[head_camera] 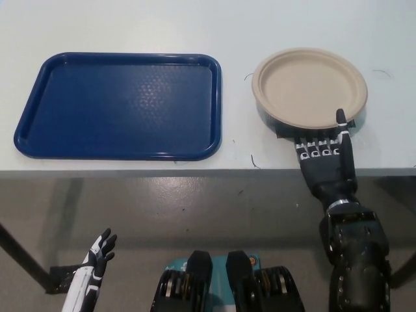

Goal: Use the right hand to pick up a plate from a leveled surface and place it into a tray on the left side

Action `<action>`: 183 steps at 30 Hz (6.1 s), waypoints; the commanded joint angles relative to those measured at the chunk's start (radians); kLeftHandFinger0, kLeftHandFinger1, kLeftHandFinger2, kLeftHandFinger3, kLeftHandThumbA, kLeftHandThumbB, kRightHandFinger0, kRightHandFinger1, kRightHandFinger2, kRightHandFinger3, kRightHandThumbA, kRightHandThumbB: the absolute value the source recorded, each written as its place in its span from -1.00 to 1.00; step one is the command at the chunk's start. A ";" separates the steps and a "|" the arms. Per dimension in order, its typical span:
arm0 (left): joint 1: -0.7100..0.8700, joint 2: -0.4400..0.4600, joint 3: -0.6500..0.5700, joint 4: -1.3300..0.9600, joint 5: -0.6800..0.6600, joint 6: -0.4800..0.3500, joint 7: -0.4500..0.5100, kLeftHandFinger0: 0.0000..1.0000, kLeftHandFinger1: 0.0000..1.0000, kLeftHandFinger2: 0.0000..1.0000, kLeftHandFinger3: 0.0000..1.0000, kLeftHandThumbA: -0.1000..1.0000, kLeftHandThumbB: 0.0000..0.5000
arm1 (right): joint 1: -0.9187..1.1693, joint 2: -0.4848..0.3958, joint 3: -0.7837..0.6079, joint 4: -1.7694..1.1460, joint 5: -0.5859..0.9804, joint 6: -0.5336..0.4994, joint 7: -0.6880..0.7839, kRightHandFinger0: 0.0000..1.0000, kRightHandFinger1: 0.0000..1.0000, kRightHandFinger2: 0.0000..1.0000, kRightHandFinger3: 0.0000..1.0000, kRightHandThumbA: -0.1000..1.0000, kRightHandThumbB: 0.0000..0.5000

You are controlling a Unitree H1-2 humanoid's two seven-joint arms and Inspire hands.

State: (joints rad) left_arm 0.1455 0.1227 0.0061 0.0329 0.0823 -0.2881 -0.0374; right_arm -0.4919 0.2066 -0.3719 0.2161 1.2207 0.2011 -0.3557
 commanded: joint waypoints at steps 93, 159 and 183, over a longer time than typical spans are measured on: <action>-0.053 0.029 -0.024 0.035 -0.006 -0.020 -0.050 1.00 1.00 1.00 1.00 1.00 -0.63 | -0.598 0.159 0.258 0.461 -0.604 -0.014 -0.128 -1.00 -0.28 0.67 1.00 -1.00 -0.77; -0.131 0.067 -0.061 0.046 -0.007 0.003 -0.105 0.73 0.88 1.00 1.00 1.00 -0.72 | 0.065 -0.532 1.017 -0.860 -0.001 0.269 -0.273 1.00 1.00 1.00 1.00 0.56 0.16; -0.101 0.086 -0.064 0.038 -0.023 0.021 -0.121 0.67 0.81 0.95 1.00 0.90 -0.95 | 0.581 -0.703 1.224 -0.958 -1.129 -0.291 -0.031 1.00 1.00 1.00 1.00 1.00 -0.15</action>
State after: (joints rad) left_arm 0.0513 0.1620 -0.0583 0.1045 0.0876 -0.2737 -0.1163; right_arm -0.3766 -0.3435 0.7966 -0.7041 0.9999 0.4441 -0.6106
